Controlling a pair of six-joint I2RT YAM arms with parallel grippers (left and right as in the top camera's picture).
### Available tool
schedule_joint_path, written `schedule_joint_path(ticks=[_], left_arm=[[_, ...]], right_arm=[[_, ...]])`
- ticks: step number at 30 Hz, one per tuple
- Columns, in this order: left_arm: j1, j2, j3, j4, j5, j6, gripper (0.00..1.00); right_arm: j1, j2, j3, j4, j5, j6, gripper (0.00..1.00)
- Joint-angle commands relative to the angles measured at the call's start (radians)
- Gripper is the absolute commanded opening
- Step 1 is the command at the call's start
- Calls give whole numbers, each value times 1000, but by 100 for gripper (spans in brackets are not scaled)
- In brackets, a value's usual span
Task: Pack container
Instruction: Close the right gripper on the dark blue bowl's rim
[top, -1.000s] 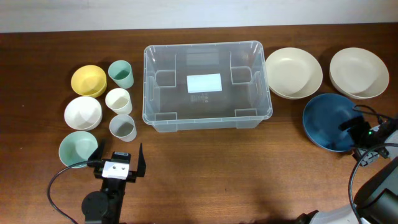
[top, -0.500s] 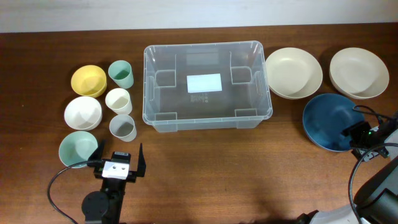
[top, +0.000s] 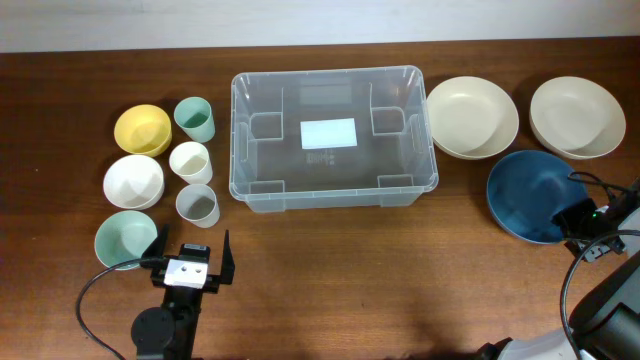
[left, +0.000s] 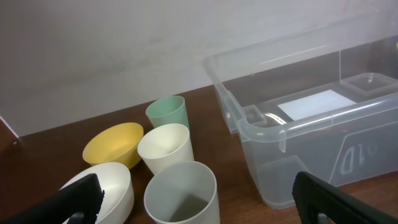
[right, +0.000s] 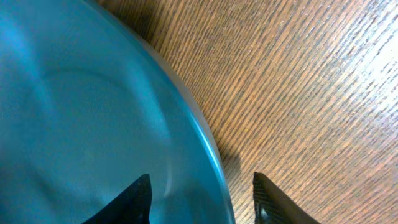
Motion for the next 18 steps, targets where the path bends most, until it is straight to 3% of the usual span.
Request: schedule_joint_path(ticks=[1, 8, 15, 18], left_arm=[[4, -1, -2, -8, -3, 5, 100], [4, -1, -2, -8, -3, 5, 100], [4, -1, -2, -8, -3, 5, 100], [4, -1, -2, -8, -3, 5, 100]], right_arm=[[1, 9, -8, -4, 24, -6, 43], [1, 9, -8, -5, 24, -6, 31], [1, 9, -8, -10, 24, -6, 6], [1, 9, -8, -18, 24, -6, 4]])
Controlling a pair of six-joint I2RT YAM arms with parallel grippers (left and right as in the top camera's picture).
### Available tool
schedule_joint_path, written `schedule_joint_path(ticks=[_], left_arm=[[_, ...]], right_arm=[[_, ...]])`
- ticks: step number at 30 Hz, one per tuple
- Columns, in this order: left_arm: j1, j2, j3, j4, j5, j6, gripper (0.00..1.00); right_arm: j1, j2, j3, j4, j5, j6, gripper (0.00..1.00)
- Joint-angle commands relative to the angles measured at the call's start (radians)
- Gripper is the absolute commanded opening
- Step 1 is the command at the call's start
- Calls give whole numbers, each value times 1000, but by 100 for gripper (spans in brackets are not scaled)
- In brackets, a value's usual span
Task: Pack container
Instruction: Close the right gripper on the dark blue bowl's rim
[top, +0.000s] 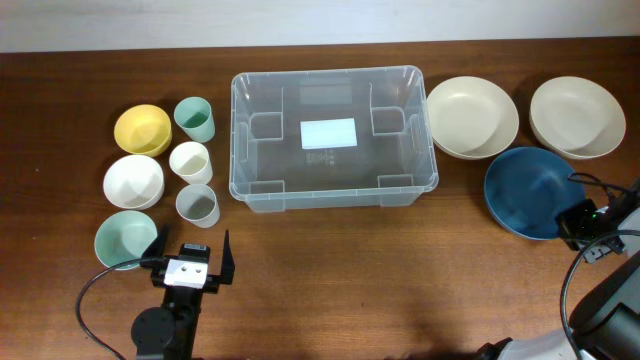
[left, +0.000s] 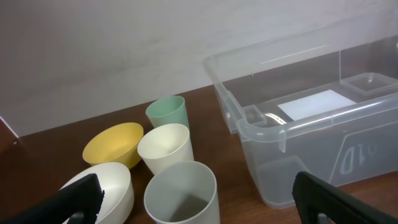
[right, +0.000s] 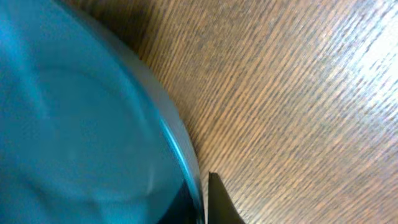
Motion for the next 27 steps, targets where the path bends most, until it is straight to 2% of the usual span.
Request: schedule_joint_path(ticks=[1, 9, 13, 27], left_arm=[[4, -1, -2, -8, -3, 5, 100], [4, -1, -2, -8, -3, 5, 100], [4, -1, -2, -8, -3, 5, 100], [4, -1, -2, -8, -3, 5, 100]], right_arm=[[1, 9, -8, -10, 10, -7, 4], [1, 9, -7, -51, 5, -7, 2], [1, 7, 11, -107, -17, -7, 4], [1, -113, 273, -422, -22, -11, 4]])
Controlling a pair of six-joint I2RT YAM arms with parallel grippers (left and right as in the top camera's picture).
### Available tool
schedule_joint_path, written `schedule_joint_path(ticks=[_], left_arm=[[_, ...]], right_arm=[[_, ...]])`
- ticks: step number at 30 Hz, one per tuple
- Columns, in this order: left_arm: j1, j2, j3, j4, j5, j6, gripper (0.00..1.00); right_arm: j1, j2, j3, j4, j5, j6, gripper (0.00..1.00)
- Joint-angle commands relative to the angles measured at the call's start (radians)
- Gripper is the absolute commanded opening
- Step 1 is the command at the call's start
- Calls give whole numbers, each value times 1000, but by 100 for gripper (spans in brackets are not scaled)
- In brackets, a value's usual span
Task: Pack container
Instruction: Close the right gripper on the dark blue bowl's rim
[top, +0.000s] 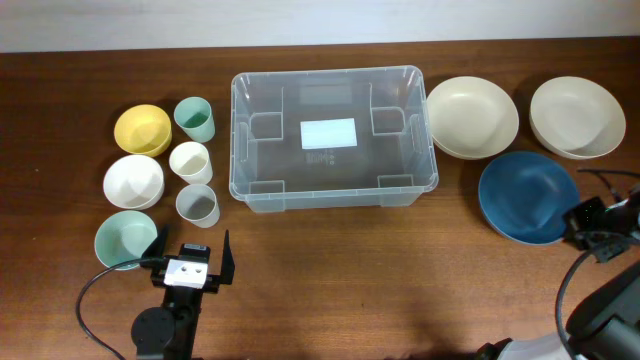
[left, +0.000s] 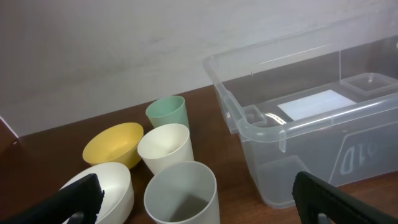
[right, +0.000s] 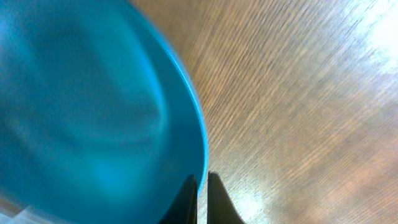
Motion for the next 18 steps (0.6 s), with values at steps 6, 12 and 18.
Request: schedule_joint_path(ticks=[6, 12, 18], left_arm=[[4, -1, -2, -8, -3, 5, 100], [4, -1, -2, -8, -3, 5, 100], [4, -1, -2, -8, -3, 5, 100]], right_arm=[[1, -141, 137, -64, -6, -10, 4], [1, -152, 125, -58, 55, -10, 24], [1, -136, 16, 32, 80, -10, 70]])
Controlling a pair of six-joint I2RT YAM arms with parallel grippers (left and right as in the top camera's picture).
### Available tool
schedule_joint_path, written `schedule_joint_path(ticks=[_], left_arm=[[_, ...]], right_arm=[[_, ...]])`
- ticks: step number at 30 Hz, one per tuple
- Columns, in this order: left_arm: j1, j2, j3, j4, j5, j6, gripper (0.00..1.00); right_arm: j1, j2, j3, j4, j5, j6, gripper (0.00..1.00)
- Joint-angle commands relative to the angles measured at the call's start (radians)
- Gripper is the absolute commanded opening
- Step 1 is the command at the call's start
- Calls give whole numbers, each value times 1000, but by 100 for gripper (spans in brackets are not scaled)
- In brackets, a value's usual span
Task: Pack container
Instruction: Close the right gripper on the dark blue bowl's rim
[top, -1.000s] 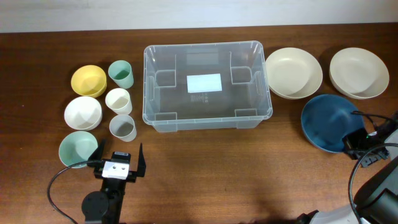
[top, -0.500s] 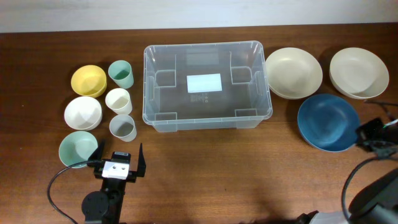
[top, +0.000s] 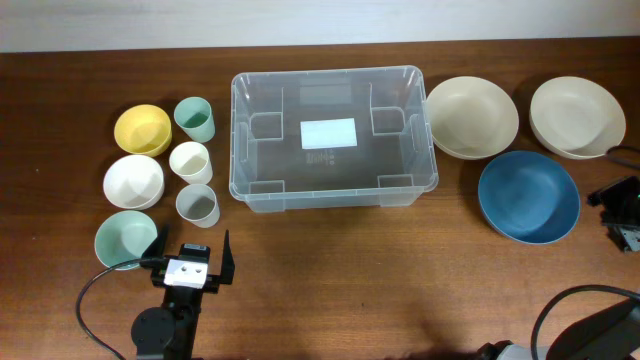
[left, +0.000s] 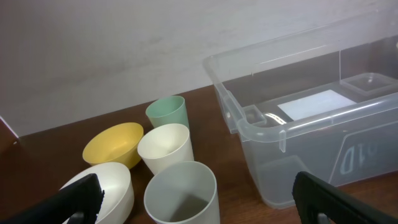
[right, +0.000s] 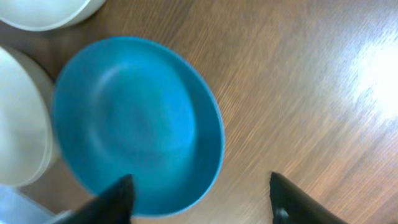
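Observation:
The clear plastic container stands empty at the table's middle. A blue bowl lies on the wood to its right, below two cream bowls. My right gripper is open at the table's right edge, apart from the blue bowl; in the right wrist view the gripper holds nothing. My left gripper stands open near the front left, facing a grey cup and the container, with nothing between its fingers.
Left of the container stand a yellow bowl, a green cup, a cream cup, a grey cup, a white bowl and a mint bowl. Black cables trail at the front left and right.
My right gripper, then shut on the blue bowl's right rim, is now open and farther right and higher. The bowl lies where it was. The left arm has not moved.
My right gripper was open astride the blue bowl's right rim. Then it was shut on that rim, and later the bowl lay slightly farther left. Now the bowl is let go and the gripper is clear of it. The left gripper stayed open and still.

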Motion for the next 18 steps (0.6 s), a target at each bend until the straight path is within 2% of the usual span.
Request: schedule_joint_path(ticks=[1, 9, 18], left_arm=[[4, -1, -2, -8, -3, 5, 100], [4, -1, -2, -8, -3, 5, 100], [4, -1, -2, -8, -3, 5, 100]], right_arm=[[1, 14, -98, 81, 31, 3, 72], [1, 24, -301, 336, -5, 7, 77], [1, 29, -374, 458, -5, 6, 77]])
